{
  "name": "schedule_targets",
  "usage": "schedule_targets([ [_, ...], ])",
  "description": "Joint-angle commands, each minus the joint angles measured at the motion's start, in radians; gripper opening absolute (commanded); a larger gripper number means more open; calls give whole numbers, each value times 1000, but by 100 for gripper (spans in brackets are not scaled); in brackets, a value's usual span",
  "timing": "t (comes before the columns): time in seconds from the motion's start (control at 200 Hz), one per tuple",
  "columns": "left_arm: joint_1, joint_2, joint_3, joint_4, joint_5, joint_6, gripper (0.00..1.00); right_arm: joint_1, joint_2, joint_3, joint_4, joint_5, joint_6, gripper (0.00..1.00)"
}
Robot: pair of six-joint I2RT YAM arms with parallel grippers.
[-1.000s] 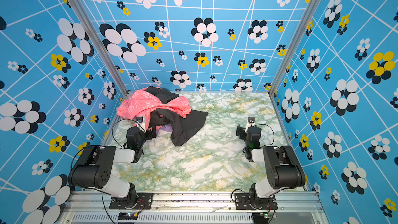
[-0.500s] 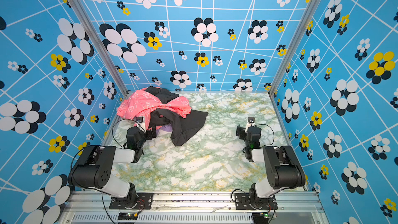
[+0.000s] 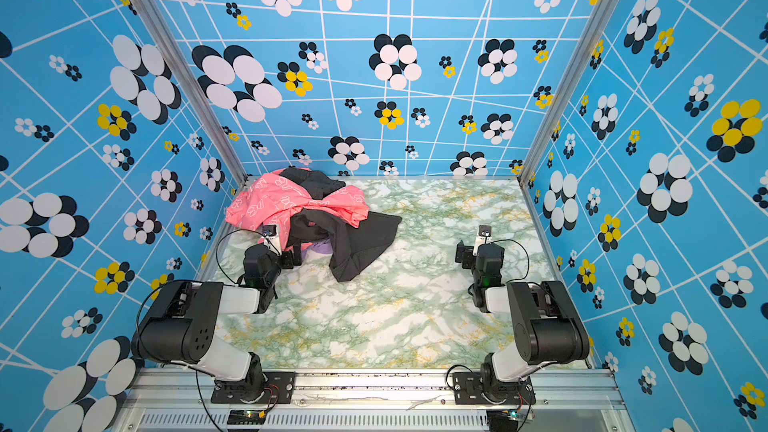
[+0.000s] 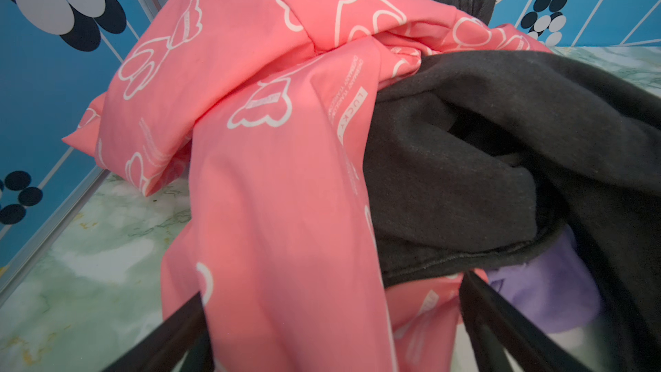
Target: Pick out a specific cloth from the pile
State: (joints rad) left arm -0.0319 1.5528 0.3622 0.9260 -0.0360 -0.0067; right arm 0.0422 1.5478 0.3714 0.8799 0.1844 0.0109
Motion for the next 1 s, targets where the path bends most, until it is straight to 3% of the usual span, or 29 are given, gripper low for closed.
schedule_targets([
  [0.0, 10, -7, 17, 1, 4, -2, 99, -7, -8, 12, 22, 2, 9, 99],
  [0.135, 9, -125, 26, -116, -55, -22, 99, -7, -118, 19, -88, -17, 4, 99],
  [0.295, 3, -388, 54, -418, -98, -104, 99, -7, -310, 66, -357, -20, 66, 99],
  [0.4, 5, -584, 109, -721, -128, -209, 99, -5, -432, 85, -492, -47, 137, 99],
  [0.51, 13, -730, 171, -1000, -89, -322, 99, -4, -545, 118, -622, -118, 188, 99],
  [0.625, 20, -830, 193, -1168, -30, -455, 99, -4, -632, 142, -701, -216, 198, 99],
  [0.795, 33, -870, 174, -1266, 92, -662, 94, -4, -702, 170, -782, -313, 243, 99],
  [0.994, 39, -838, 62, -1187, 162, -946, 85, -4, -712, 176, -804, -369, 274, 99],
])
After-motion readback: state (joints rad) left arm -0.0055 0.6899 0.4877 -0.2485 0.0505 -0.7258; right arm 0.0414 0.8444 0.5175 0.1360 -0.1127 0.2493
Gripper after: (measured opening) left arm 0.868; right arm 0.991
